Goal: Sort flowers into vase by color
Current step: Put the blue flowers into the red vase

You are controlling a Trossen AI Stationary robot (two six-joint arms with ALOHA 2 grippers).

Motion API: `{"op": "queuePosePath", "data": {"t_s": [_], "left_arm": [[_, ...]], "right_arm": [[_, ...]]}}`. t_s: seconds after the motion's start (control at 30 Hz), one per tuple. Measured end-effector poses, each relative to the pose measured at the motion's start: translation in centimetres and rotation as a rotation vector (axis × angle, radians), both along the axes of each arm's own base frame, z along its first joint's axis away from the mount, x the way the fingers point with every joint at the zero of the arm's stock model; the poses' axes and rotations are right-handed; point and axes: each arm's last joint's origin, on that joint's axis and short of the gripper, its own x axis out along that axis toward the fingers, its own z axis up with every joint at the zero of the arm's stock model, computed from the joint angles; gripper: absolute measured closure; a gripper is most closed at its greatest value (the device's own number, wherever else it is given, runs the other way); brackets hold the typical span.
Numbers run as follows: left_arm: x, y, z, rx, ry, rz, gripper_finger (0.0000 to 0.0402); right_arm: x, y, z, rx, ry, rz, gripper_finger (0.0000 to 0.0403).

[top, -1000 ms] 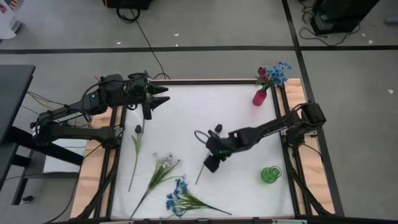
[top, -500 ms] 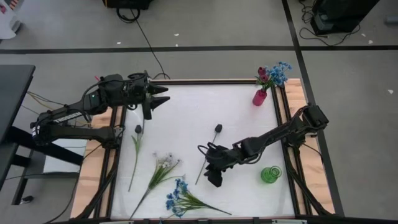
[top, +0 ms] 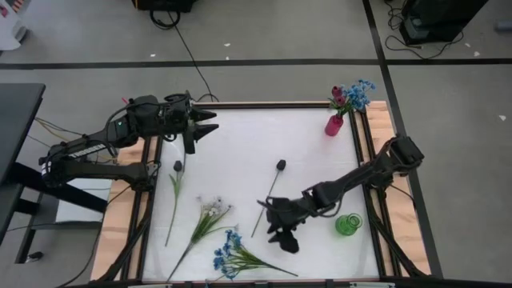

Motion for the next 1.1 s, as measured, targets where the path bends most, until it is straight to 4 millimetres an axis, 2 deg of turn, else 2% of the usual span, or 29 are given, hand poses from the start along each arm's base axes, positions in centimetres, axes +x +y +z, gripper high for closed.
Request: {"op": "queuePosePath", "data": {"t_s": [0.13,0.33,0.47,0.57,0.7,0.83,1.1], "left_arm": [[0.0,0.0,0.0,0.000,0.000,0.000,0.0184],[0.0,0.0,0.0,0.000,0.000,0.000,0.0184],[0.0,0.0,0.0,0.000,0.000,0.000,0.0184],[0.0,0.0,0.0,0.000,0.000,0.000,0.0184],[0.0,0.0,0.0,0.000,0.000,0.000,0.0184],[0.0,0.0,0.0,0.000,0.000,0.000,0.0184],[0.0,0.0,0.0,0.000,0.000,0.000,0.0184]], "right_arm": [[-1.2,2.4,0.0,-0.042,-0.022,0.028,0.0237],[-3.2,5.6,0.0,-0.056,-0.024,-0.080,0.0237],[-4.2,6.9,0.0,-0.086,-0.056,-0.166,0.0237],[-4.4,7.5,-0.3,-0.124,-0.077,-0.167,0.0237],[-4.0,8.8,-2.4,-0.243,-0.148,-0.050,0.0237],[-3.1,10.7,-4.0,-0.206,-0.281,0.075,0.0237],[-2.0,11.0,-8.6,-0.308,-0.263,0.043,0.0237]]}}
